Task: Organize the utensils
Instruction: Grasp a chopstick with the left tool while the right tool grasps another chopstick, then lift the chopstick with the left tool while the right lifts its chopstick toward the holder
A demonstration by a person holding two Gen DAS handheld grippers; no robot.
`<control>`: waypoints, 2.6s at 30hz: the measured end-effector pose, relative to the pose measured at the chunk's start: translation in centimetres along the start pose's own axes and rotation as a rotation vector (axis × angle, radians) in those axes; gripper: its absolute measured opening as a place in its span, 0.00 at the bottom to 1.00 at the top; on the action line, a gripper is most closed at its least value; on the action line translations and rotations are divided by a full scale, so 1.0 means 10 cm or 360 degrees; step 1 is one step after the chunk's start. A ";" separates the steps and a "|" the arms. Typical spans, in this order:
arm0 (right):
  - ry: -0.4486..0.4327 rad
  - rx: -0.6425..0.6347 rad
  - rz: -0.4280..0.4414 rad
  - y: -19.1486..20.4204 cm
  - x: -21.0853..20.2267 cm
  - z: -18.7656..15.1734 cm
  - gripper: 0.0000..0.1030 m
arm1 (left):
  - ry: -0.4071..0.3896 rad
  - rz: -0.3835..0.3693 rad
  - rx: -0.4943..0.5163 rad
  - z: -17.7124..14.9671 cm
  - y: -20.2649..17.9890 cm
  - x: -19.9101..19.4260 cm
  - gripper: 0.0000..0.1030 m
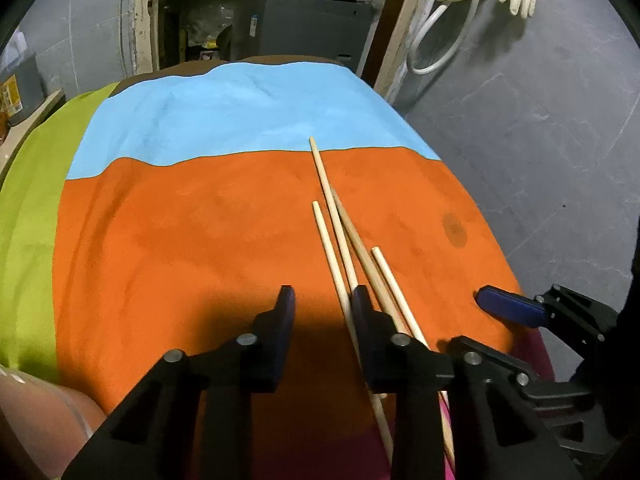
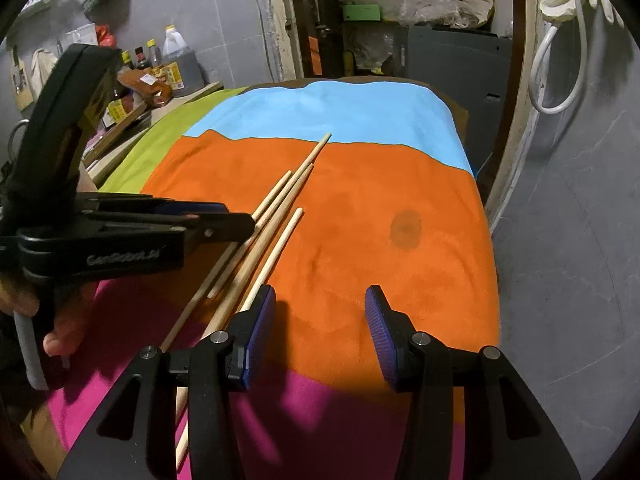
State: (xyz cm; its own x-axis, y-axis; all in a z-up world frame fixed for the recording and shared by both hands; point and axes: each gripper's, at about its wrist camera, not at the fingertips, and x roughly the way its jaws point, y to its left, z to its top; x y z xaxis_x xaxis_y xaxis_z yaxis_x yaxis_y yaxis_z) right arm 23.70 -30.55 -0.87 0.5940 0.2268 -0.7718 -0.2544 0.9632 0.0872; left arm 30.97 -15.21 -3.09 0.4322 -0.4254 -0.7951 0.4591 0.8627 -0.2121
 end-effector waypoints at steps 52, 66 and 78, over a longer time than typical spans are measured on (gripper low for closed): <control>-0.0222 0.0213 0.0214 0.37 -0.45 -0.13 0.03 | -0.0239 -0.0046 0.0014 -0.83 -0.13 -0.97 0.02; -0.0999 -0.0002 0.0232 1.06 -1.15 0.07 0.03 | -0.0926 0.0168 -0.0043 -0.77 -0.09 -1.94 0.02; -0.1323 0.0078 0.0702 1.52 -1.15 0.66 0.03 | -0.1317 0.0326 -0.0226 -0.76 0.56 -2.81 0.02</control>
State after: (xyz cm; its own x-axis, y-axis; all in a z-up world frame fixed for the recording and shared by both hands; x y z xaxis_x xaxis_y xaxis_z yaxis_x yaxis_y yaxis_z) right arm 18.00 -17.57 13.47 0.8105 0.5848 0.0328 -0.5653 0.7664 0.3052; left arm 15.48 3.67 13.70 0.9475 -0.2725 -0.1675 0.2329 0.9466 -0.2229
